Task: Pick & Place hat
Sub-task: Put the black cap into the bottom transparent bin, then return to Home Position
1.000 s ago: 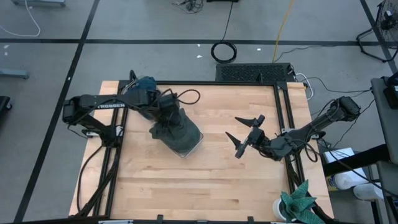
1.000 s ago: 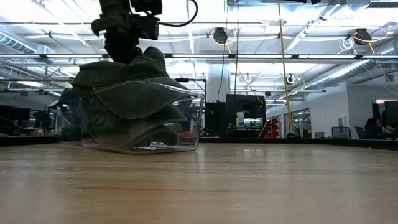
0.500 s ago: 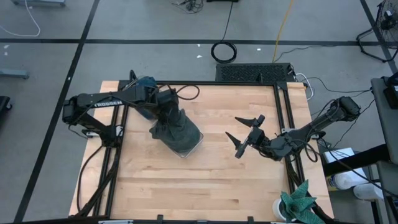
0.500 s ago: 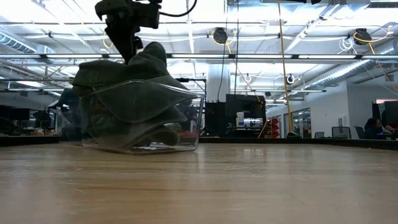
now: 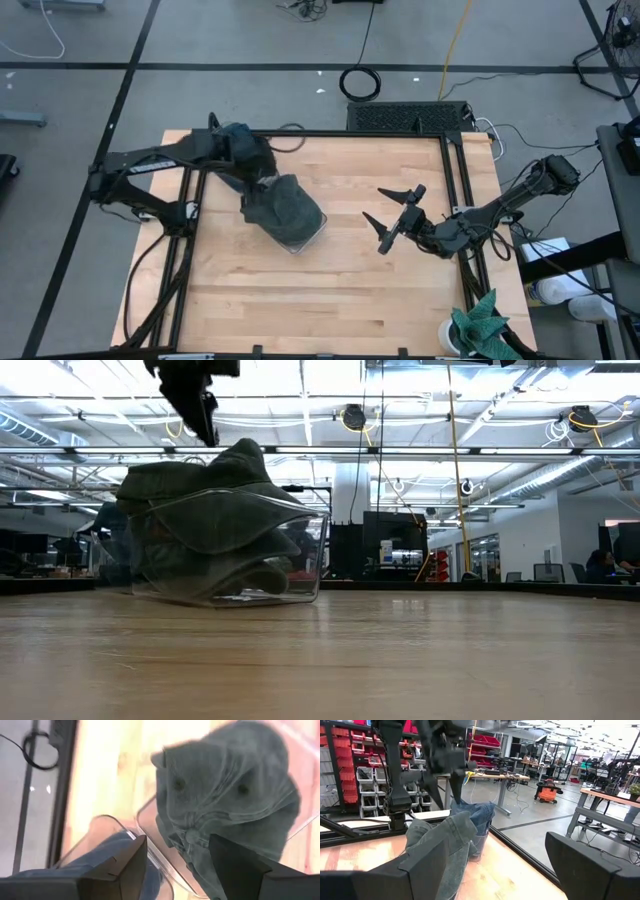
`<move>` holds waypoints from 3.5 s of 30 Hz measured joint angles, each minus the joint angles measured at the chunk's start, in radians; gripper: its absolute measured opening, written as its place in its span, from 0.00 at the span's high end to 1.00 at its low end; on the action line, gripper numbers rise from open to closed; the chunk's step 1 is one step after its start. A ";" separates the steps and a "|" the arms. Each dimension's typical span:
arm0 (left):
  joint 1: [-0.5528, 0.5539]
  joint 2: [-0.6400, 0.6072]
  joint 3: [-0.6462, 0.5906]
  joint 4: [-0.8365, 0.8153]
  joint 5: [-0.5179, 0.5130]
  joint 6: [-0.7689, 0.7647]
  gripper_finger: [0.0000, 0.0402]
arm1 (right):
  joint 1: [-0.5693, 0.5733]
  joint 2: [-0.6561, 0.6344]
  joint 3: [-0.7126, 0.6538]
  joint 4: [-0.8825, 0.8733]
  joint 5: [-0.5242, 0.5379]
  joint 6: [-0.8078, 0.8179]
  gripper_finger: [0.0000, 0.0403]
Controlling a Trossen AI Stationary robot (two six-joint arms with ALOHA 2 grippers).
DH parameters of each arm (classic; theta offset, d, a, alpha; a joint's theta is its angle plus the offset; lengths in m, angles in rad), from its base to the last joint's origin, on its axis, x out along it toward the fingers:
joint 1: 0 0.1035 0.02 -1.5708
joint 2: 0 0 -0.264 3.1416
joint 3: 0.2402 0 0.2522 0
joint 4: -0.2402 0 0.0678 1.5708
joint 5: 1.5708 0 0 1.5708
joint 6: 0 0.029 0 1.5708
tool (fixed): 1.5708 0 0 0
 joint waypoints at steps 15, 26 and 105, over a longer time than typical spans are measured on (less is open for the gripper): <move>0.000 -0.245 0.078 0.078 0.001 -0.036 0.44 | 0.000 0.000 0.000 0.000 0.000 -0.009 0.22; 0.000 -0.353 0.078 0.235 0.002 -0.053 0.44 | 0.000 0.000 0.000 0.000 0.000 -0.007 0.22; 0.000 -0.971 -0.774 0.788 -0.035 -0.137 0.43 | -0.033 -0.004 -0.001 0.021 -0.053 -0.210 0.22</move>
